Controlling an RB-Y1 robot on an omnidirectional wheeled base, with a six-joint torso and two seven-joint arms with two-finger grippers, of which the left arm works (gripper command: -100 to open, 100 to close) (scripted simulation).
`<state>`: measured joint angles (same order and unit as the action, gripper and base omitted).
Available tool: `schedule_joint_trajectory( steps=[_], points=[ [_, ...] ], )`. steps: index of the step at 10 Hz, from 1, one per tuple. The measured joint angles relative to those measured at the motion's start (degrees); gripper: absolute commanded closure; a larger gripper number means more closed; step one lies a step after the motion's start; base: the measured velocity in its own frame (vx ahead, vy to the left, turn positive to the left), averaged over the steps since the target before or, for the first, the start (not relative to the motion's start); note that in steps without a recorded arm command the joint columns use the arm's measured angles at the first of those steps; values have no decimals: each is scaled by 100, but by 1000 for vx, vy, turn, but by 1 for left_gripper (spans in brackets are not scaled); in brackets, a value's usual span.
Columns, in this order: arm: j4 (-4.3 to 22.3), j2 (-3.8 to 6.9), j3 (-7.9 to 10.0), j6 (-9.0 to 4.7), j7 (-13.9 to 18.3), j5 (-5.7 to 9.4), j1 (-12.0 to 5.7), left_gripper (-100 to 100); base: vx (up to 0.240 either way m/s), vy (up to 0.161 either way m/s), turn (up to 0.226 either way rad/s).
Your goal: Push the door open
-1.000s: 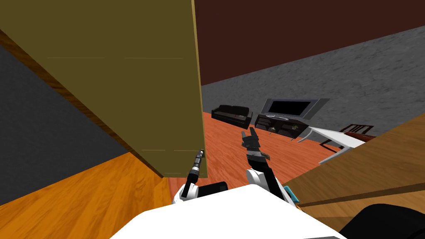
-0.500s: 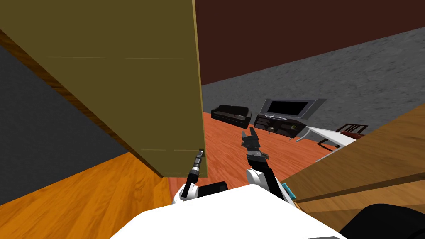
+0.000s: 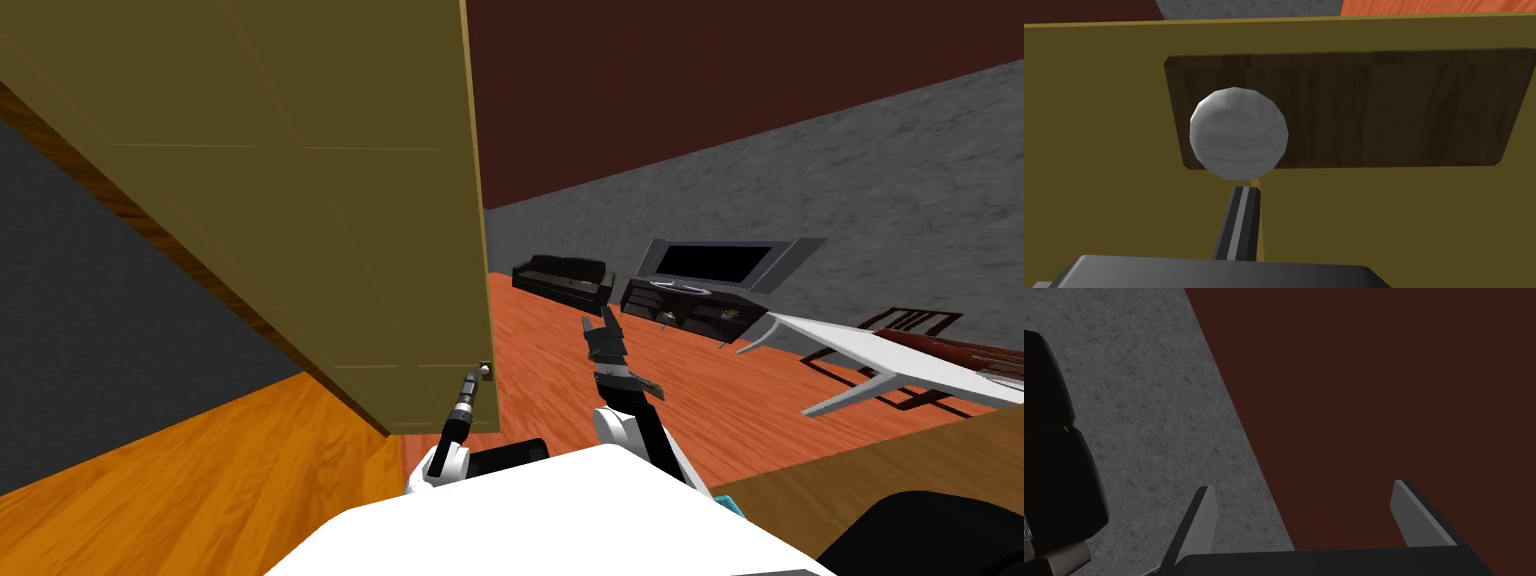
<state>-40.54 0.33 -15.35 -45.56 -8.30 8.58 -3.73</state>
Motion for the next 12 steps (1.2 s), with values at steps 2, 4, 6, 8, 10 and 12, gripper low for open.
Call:
schedule_joint_trajectory(
  steps=[2, 4, 6, 8, 10, 12],
  points=[
    [-1, 77, -241, -23, -118, 214, -15, -100, -75, 58, 127],
    [-116, 144, -460, 13, -220, 395, 30, -100, -78, 67, 108],
    [-27, 162, -686, -48, -312, 598, -23, -100, -60, 52, 101],
    [-163, 170, -937, -9, -450, 811, 27, -100, -62, 34, 135],
    [-221, 180, -1197, -6, -560, 1032, 45, -100, -71, 21, 117],
    [-439, 176, -1443, 67, -694, 1248, 123, -100, -60, 11, 68]
  ],
)
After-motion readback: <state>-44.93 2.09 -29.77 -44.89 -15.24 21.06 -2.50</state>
